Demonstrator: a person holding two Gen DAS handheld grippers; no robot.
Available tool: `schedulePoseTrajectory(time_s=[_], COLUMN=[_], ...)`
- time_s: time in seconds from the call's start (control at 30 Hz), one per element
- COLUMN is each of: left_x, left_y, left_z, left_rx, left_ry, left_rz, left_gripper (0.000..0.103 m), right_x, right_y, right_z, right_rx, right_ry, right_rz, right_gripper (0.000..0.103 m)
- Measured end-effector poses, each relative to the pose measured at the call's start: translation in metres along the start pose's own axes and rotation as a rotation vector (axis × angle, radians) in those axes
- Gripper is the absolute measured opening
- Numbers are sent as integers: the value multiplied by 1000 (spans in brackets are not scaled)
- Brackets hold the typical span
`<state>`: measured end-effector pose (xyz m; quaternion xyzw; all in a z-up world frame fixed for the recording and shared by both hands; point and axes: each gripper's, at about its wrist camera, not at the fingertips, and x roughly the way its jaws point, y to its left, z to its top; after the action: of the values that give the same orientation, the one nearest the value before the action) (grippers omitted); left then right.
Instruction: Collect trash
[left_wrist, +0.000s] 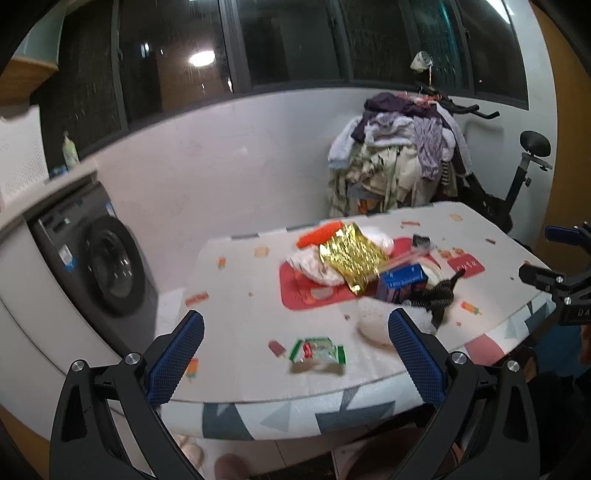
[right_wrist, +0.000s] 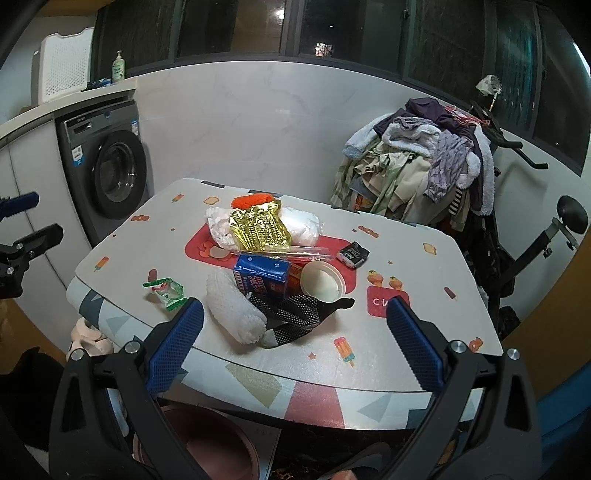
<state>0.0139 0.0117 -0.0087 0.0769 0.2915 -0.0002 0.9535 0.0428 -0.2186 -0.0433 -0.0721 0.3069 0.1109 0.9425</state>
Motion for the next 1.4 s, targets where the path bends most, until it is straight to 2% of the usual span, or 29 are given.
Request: schedulePoseTrajectory(time_s=[0.07, 0.1, 0.2, 0.33, 0.47, 0.57, 0.6, 0.73, 0.83, 0.9, 0.93, 1.07, 1.1, 1.2, 1.23, 1.33, 1.4], left_x=[9, 12, 14, 18, 28, 39, 44, 55, 59, 62, 64, 69, 70, 72, 72, 76, 81], left_y=[10, 13, 19, 29, 39, 45, 47, 58, 64, 68, 70, 78, 79, 78, 76, 71, 71], left_z=[-6, -8, -18, -28, -36, -40, -42, -48, -53, -55, -56, -57, -57, -59, -58, -59, -61], left_rx=[-52, -71, -76, -99, -104, -114, -125, -182, -196, -201, -211, -255, -263, -257, -249, -236, -255], left_ry=[39, 42, -7, -36, -4, 45, 66, 96, 102, 110, 115, 132, 134, 140, 141, 145, 159], left_rz=[-117, -132, -81, -79, -69, -78, -75, -99, -99, -90, -93, -126, -139, -157, -158, -184, -213], left_gripper=[98, 98, 98, 98, 98, 98, 98, 98, 98, 98, 98, 98, 98, 97, 97, 93, 90], right_x=[4, 7, 21, 36, 60, 83, 87, 120, 140, 157, 165, 200, 206, 210, 202, 162, 142], right_y=[-2, -3, -7, -4, 10, 26, 27, 32, 50, 64, 69, 91, 93, 103, 101, 81, 71], right_z=[-5, -7, -15, -25, -32, -37, -38, -38, -32, -27, -26, -28, -30, -39, -37, -24, -20], right_rx=[19, 31, 60, 57, 2, -99, -108, -100, -169, -216, -234, -303, -319, -390, -366, -205, -150], right_ry=[-2, 1, 35, 65, 142, 162, 156, 147, 124, 131, 142, 185, 198, 212, 190, 66, 8], right_rz=[21, 29, 54, 95, 126, 62, 64, 169, 223, 250, 249, 211, 202, 163, 179, 304, 319], right_gripper=[97, 97, 97, 97, 97, 97, 97, 97, 96, 85, 84, 70, 64, 32, 31, 29, 29])
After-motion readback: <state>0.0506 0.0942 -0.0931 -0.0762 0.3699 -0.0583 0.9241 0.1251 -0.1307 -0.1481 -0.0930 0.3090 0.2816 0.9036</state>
